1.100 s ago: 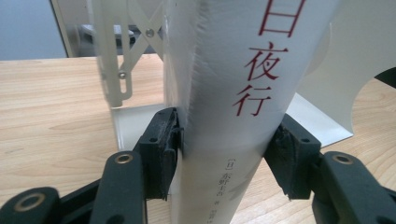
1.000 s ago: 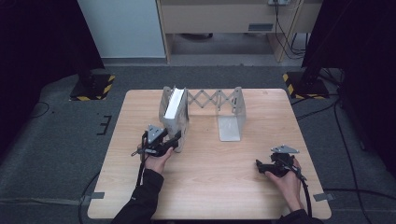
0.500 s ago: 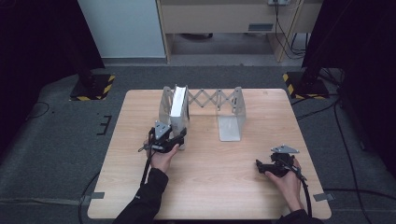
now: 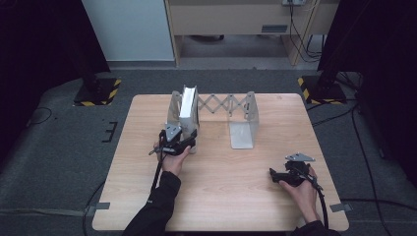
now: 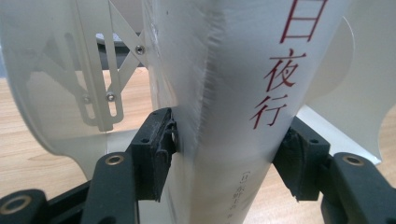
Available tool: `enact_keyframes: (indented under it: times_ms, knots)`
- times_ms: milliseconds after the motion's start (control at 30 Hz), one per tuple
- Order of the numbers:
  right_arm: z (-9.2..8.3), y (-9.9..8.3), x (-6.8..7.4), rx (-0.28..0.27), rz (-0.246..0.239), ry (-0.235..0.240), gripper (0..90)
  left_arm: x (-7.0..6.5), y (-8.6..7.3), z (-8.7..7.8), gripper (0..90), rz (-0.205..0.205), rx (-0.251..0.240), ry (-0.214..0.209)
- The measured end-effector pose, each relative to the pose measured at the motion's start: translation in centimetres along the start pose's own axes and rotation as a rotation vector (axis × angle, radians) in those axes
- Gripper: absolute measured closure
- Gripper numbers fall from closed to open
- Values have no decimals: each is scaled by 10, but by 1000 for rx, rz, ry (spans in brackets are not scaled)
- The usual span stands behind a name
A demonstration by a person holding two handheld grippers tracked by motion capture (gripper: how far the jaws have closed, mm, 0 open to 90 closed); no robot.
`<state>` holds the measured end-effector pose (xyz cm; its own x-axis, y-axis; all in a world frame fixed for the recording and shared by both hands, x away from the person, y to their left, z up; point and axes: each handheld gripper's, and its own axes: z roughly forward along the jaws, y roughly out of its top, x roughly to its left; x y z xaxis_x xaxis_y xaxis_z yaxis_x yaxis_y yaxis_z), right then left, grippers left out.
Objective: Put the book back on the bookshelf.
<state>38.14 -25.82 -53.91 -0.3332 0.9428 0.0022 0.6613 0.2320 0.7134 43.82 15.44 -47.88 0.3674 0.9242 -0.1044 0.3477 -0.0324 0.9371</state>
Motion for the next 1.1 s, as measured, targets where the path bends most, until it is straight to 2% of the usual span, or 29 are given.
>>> enact_keyframes:
  times_ms: [267, 467, 600, 667, 700, 733, 833, 900, 967, 1000, 1067, 1100]
  knots:
    - [0, 0, 0, 0, 0, 0, 50, 2, -2, 6, 398, -17, -21, -13]
    - [0, 0, 0, 0, 0, 0, 51, 5, -2, 10, 386, -6, -38, -22]
    - [0, 0, 0, 3, 2, 1, 50, 6, -2, 7, 385, 7, -29, -28]
    - [0, 0, 0, -1, 2, -1, 51, 6, -1, 3, 372, 13, -16, -43]
    - [0, 0, 0, 2, 2, 0, 50, 7, 2, -5, 355, 7, -10, -71]
    - [0, 0, 0, 2, 2, 0, 50, 7, 2, -5, 344, 7, -10, -71]
    - [0, 0, 0, 0, 2, -1, 51, 10, 9, -26, 333, 4, -14, -93]
    - [0, 0, 0, 1, 2, 0, 51, 10, 10, -32, 326, 3, -7, -100]
    - [0, 0, 0, -2, 0, -1, 51, 13, 7, -48, 319, -17, 1, -129]
    - [0, 0, 0, -2, 0, -1, 51, 13, 7, -48, 314, -17, 1, -129]
    - [0, 0, 0, -1, 0, 0, 51, 16, -2, -59, 301, -17, 43, -145]
    - [0, 0, 0, -1, 0, 0, 51, 16, -2, -59, 293, -17, 43, -145]
